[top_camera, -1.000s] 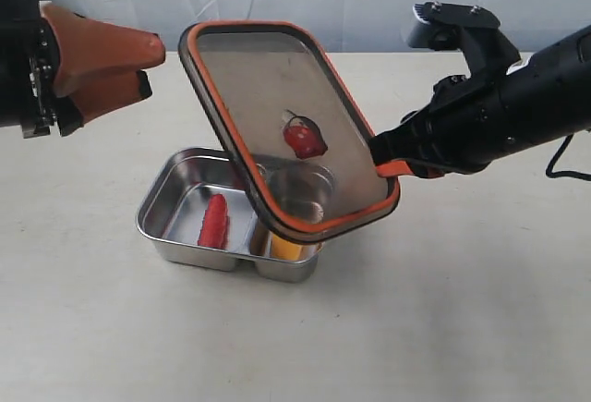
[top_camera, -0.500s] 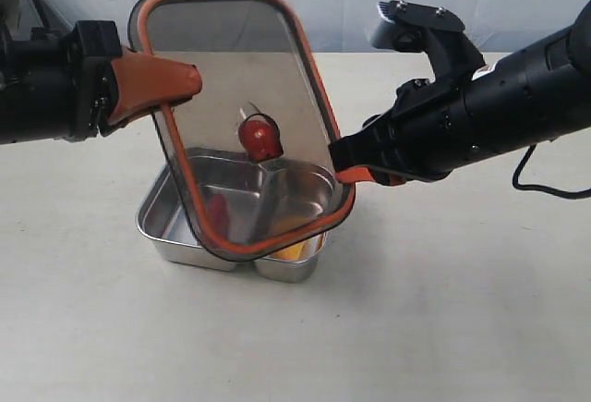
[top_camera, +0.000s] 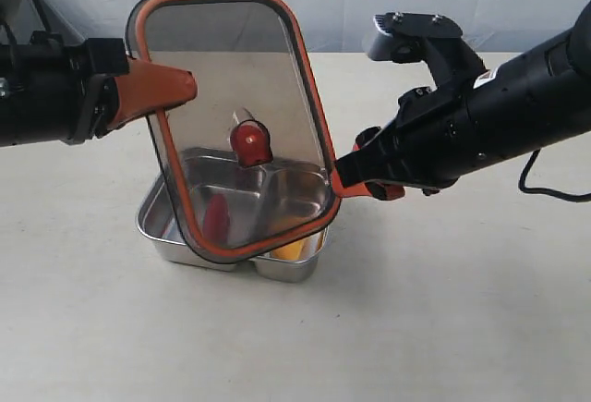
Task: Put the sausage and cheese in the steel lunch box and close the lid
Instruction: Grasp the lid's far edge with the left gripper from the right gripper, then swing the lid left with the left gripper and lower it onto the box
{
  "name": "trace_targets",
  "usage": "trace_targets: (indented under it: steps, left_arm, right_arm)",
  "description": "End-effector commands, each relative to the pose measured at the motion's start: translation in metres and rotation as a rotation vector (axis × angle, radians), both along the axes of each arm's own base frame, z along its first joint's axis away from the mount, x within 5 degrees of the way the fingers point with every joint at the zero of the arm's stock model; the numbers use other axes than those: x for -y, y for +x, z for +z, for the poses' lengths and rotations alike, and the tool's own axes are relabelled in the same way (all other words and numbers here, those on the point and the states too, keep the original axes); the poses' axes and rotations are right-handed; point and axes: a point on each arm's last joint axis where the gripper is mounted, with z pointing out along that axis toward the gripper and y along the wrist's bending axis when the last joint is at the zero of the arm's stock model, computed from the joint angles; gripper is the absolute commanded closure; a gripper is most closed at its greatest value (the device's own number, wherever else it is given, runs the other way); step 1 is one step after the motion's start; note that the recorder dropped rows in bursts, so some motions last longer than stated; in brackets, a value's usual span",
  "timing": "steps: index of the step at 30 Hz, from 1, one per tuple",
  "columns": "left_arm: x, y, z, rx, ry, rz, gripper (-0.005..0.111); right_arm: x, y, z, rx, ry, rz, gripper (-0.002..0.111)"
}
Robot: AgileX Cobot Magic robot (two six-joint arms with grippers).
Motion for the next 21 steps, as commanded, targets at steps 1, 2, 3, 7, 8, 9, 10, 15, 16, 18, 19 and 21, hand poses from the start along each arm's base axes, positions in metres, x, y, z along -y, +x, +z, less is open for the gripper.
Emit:
trace_targets:
  steps: [1, 2, 3, 7, 8, 9, 10, 15, 16, 18, 19, 21]
  left_arm:
    - [-0.003, 0.001, 0.004, 0.040, 0.038, 0.029, 0.107]
    - [-0.004, 0.002, 0.004, 0.070, 0.082, 0.039, 0.107]
    - [-0.009, 0.003, 0.006, 0.116, 0.159, 0.062, 0.107]
    - [-0.026, 0.002, 0.017, 0.292, 0.383, 0.172, 0.107]
    - [-0.030, 0.000, 0.022, 0.380, 0.476, 0.177, 0.107]
    - [-0.031, -0.001, 0.024, 0.430, 0.534, 0.164, 0.107]
    - [-0.030, -0.004, 0.026, 0.522, 0.648, 0.125, 0.107]
    - [-0.008, -0.016, 0.029, 0.842, 0.940, -0.074, 0.107]
    - [-0.003, -0.018, 0.030, 0.901, 0.973, -0.094, 0.107]
    - [0.004, -0.021, 0.034, 1.007, 1.026, -0.117, 0.107]
    - [0.007, -0.022, 0.036, 1.062, 1.046, -0.121, 0.107]
    - [0.011, -0.024, 0.039, 1.151, 1.078, -0.114, 0.107]
  right_arm:
    - [0.011, 0.000, 0.008, 0.054, -0.064, -0.056, 0.060]
    - [0.014, 0.000, 0.011, 0.073, -0.083, -0.072, 0.060]
    - [0.022, -0.001, 0.016, 0.099, -0.112, -0.117, 0.060]
    - [0.042, -0.012, 0.038, 0.198, -0.161, -0.185, 0.060]
    - [0.045, -0.016, 0.044, 0.215, -0.149, -0.187, 0.060]
    - [0.046, -0.018, 0.046, 0.222, -0.143, -0.188, 0.060]
    - [0.048, -0.020, 0.050, 0.235, -0.132, -0.190, 0.060]
    - [0.049, -0.021, 0.052, 0.239, -0.123, -0.192, 0.060]
    - [0.049, -0.022, 0.052, 0.236, -0.126, -0.190, 0.060]
    - [0.049, -0.023, 0.051, 0.225, -0.135, -0.187, 0.060]
    - [0.050, -0.023, 0.051, 0.216, -0.143, -0.183, 0.060]
    - [0.051, -0.025, 0.049, 0.195, -0.160, -0.176, 0.060]
